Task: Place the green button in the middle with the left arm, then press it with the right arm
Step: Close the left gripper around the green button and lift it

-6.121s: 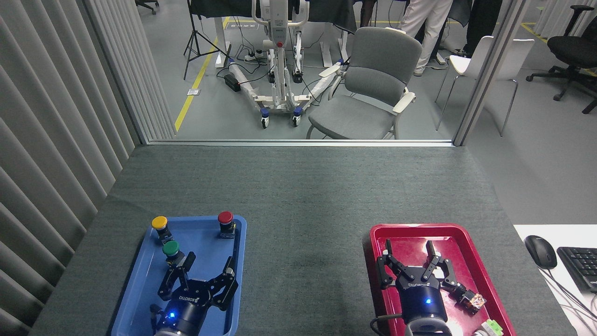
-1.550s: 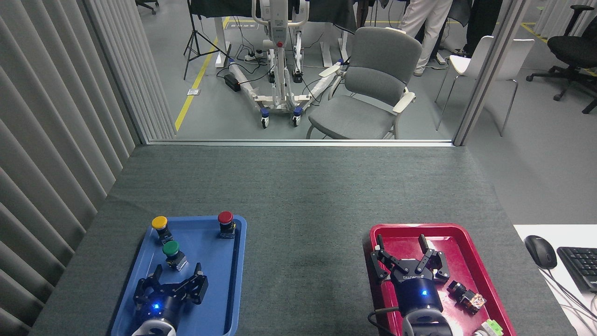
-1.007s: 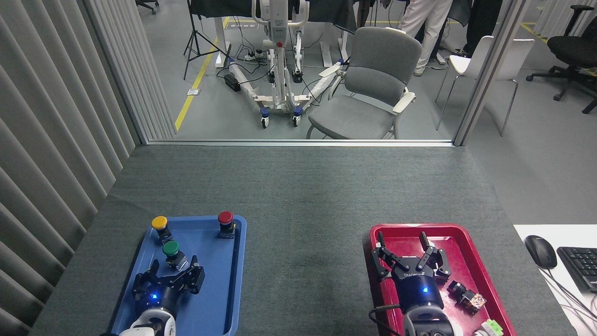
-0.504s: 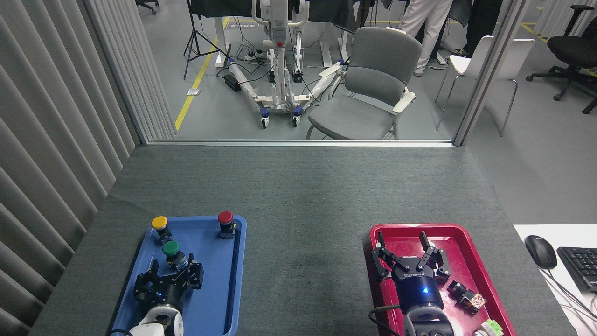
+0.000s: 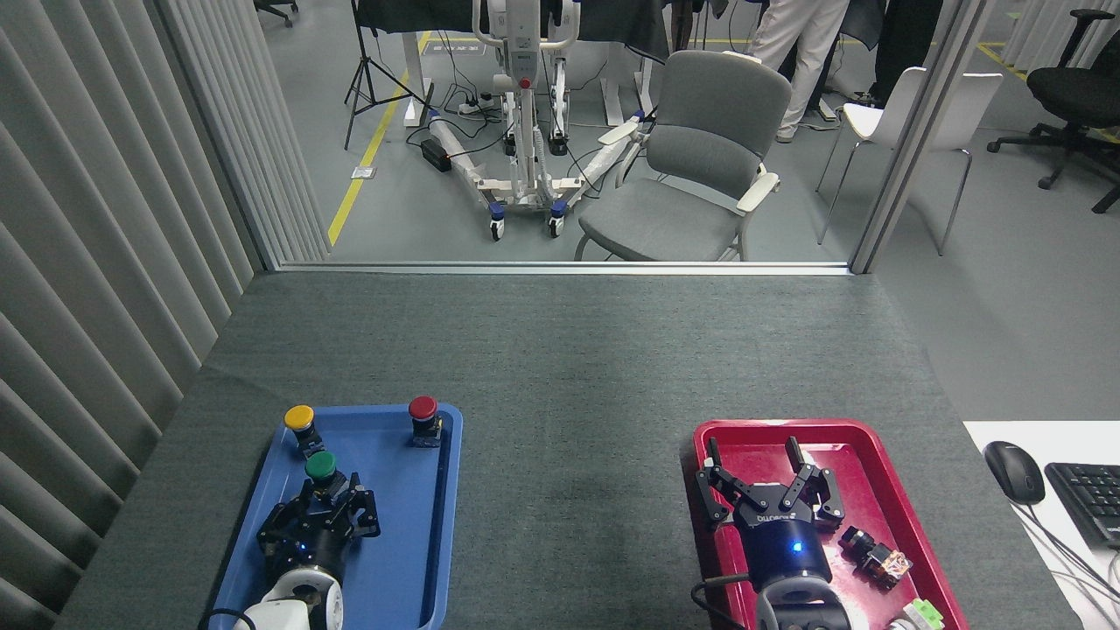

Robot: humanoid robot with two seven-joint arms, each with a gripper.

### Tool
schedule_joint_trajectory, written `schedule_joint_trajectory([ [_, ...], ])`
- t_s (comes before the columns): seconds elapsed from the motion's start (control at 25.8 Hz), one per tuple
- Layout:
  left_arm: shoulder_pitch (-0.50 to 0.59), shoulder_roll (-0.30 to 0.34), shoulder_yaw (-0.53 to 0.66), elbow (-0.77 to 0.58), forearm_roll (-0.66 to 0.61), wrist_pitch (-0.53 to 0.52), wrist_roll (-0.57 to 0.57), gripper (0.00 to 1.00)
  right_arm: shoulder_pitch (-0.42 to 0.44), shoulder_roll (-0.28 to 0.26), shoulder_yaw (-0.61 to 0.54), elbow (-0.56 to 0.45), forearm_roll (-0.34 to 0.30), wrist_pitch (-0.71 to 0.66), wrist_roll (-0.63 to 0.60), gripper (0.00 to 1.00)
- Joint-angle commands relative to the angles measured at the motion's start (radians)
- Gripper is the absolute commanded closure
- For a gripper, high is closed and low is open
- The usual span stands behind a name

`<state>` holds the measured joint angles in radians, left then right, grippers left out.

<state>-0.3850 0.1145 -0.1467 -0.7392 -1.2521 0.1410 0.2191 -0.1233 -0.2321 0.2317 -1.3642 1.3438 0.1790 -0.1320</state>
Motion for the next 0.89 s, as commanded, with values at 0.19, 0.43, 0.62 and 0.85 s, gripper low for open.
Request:
schedule_joint_trajectory([
  [0.19,-0.008,0.02,-0.01,0.015,-0.012,-0.156,0.002,0.8,-0.002,-0.001,0.0,0.002,0.0,0.004,0.0,0.01],
  [0.43,-0.02,0.034,-0.01,0.043,-0.009,-0.19,0.014,0.86,-0.002,-0.001,0.0,0.002,0.0,0.004,-0.001,0.01],
  [0.62,-0.017,0.045,-0.01,0.041,-0.001,-0.192,0.019,0.86,-0.002,-0.001,0.0,0.002,0.0,0.0,-0.001,0.01],
  [0.85,0.029,0.067,-0.01,-0.058,0.003,-0.233,0.019,0.86,-0.007,0.0,-0.002,0.002,-0.003,0.002,0.0,0.02],
])
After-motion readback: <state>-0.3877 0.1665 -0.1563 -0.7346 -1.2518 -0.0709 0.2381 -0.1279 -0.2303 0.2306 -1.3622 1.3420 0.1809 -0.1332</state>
